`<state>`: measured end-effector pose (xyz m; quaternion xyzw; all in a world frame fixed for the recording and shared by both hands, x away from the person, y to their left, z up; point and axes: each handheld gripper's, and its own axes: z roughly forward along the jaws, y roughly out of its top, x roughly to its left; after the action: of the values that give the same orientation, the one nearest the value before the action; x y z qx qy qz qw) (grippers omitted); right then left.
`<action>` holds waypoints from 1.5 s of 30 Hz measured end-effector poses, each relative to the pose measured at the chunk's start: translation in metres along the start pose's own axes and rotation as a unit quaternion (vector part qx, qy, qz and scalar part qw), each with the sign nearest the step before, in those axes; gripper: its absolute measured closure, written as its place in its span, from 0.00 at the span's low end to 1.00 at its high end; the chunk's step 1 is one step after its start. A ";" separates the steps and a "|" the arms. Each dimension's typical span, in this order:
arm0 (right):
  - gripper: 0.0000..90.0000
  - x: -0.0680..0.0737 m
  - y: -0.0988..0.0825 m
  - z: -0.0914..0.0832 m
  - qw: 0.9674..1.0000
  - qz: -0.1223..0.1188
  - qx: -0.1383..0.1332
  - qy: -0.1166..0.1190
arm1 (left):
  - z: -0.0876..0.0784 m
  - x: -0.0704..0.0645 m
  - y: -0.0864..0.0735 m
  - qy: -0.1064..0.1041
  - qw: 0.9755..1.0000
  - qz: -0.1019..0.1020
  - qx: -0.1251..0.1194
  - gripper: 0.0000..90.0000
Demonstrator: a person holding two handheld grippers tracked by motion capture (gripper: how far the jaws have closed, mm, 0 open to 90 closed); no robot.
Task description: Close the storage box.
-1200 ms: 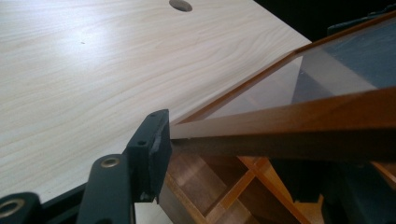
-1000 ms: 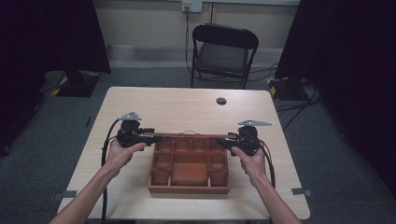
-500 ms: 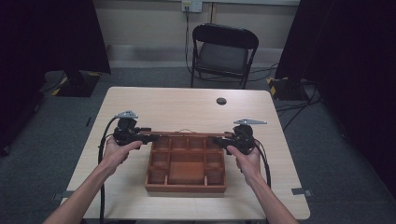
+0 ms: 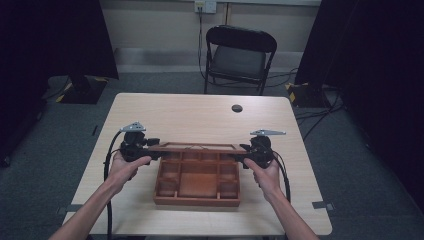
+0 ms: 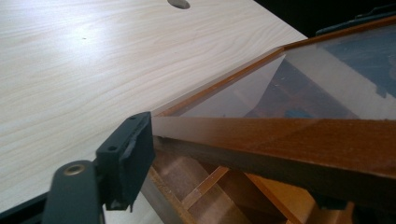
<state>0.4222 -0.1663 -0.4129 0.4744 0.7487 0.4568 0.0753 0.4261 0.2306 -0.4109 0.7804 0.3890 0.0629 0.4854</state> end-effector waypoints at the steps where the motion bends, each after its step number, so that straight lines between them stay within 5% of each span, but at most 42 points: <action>1: 0.37 0.000 0.000 0.000 1.000 0.000 0.001 0.002 | 0.001 0.000 -0.001 0.003 1.000 0.000 -0.001 0.27; 12: 0.36 -0.009 -0.005 -0.010 1.000 0.011 0.009 0.008 | -0.001 -0.001 -0.003 0.010 1.000 0.001 -0.002 0.28; 20: 0.42 -0.027 -0.010 -0.025 0.999 0.021 0.011 -0.027 | -0.002 -0.002 -0.002 0.005 1.000 0.005 -0.003 0.30; 31: 0.56 -0.033 -0.003 -0.038 0.997 0.030 0.005 -0.067 | -0.009 -0.003 -0.006 0.010 1.000 0.011 0.003 0.23; 35: 0.56 -0.033 0.006 -0.050 0.998 0.044 -0.023 -0.027 | -0.008 -0.002 -0.007 0.003 1.000 0.014 0.005 0.21; 40: 0.57 -0.019 0.016 -0.053 0.999 0.019 -0.030 0.006 | -0.009 -0.003 -0.008 0.004 1.000 0.016 0.011 0.21; 41: 0.59 -0.004 0.023 -0.057 0.998 -0.005 -0.053 0.018 | -0.009 -0.003 -0.011 0.005 1.000 0.024 0.020 0.20; 45: 0.63 0.017 0.033 -0.060 0.997 -0.033 -0.056 0.045 | -0.008 -0.002 -0.014 0.001 1.000 0.018 0.020 0.19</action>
<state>0.4010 -0.1853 -0.3482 0.4237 0.7399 0.5159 0.0832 0.4131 0.2379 -0.4173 0.7968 0.3762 0.0651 0.4685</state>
